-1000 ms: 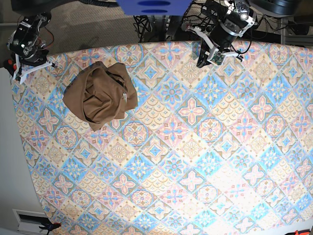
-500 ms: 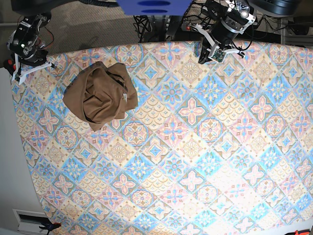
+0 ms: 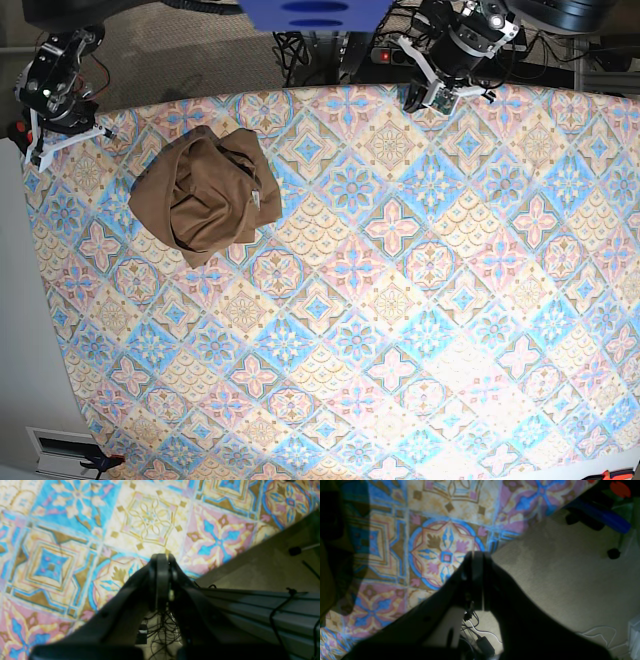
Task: Layout the t-shirt on the table in an organized manner, then fold the t-shirt properly
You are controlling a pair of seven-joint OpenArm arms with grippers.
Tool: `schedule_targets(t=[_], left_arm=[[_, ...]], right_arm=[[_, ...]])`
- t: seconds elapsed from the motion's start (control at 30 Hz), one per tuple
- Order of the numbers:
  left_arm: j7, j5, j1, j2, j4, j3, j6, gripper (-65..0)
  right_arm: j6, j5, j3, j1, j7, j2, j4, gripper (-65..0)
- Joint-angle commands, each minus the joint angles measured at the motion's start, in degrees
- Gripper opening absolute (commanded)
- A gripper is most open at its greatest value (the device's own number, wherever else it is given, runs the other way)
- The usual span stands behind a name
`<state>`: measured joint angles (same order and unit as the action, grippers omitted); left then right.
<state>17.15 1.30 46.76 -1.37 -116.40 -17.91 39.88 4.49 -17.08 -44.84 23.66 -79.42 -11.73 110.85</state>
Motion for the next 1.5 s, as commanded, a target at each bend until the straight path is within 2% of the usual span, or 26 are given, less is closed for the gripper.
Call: schedule_targets(t=[0.0, 0.1, 0.2, 0.43, 0.67, 0.83, 0.9, 1.13, 1.2, 1.33, 1.47], left_arm=[[-0.93, -0.9, 1.02, 0.09, -0.92, -0.07, 0.12, -65.0], [-0.93, 0.77, 1.9, 0.09, -0.92, -0.15, 0.12, -65.0], [-0.84, 2.52, 2.34, 0.09, -0.48, 0.02, 0.12, -65.0], [-0.84, 2.79, 3.13, 0.09, 2.77, 0.02, 0.12, -65.0], [-0.84, 6.39, 4.01, 0.0, 5.85, 0.29, 0.12, -65.0], [-0.93, 6.74, 4.01, 0.09, 11.65, 0.2, 0.12, -65.0], [-1.1, 8.68, 3.83, 0.09, 14.47, 0.29, 0.12, -65.0], [-1.45, 13.25, 1.46, 0.18, 24.05, -0.15, 0.12, -65.0], [-4.27, 14.39, 1.11, 0.18, 26.33, -1.65, 0.12, -65.0], [-13.5, 18.26, -0.65, 0.09, 34.6, -5.25, 0.12, -65.0], [-15.78, 21.86, -5.31, -0.35, 42.33, -11.14, 0.12, -65.0]], right_arm=[[0.12, -0.11, -0.39, -0.06, 0.78, -0.89, 0.76, -65.0], [0.12, -0.11, -0.39, 0.91, 0.87, -0.45, 0.67, -65.0], [0.12, -0.02, -0.39, 1.26, 0.87, 2.28, 0.76, -65.0], [0.12, -0.02, -0.39, 3.02, 0.96, 4.3, 0.58, -65.0], [0.12, -0.02, -4.52, 3.55, 0.96, 4.39, 0.41, -65.0], [0.12, -0.02, -4.7, 4.78, 1.04, 4.39, -0.83, -65.0], [0.12, -0.02, -4.7, 4.96, 1.22, 4.39, -1.18, -65.0], [0.12, 0.07, -4.61, 5.31, 6.32, 5.09, -8.74, -65.0], [0.12, 0.07, -4.61, 5.31, 7.81, 5.09, -11.46, -65.0], [0.12, 0.07, -4.61, 5.39, 10.63, 5.09, -14.36, -65.0], [0.12, 0.07, -4.52, 6.1, 11.24, 5.09, -16.56, -65.0]])
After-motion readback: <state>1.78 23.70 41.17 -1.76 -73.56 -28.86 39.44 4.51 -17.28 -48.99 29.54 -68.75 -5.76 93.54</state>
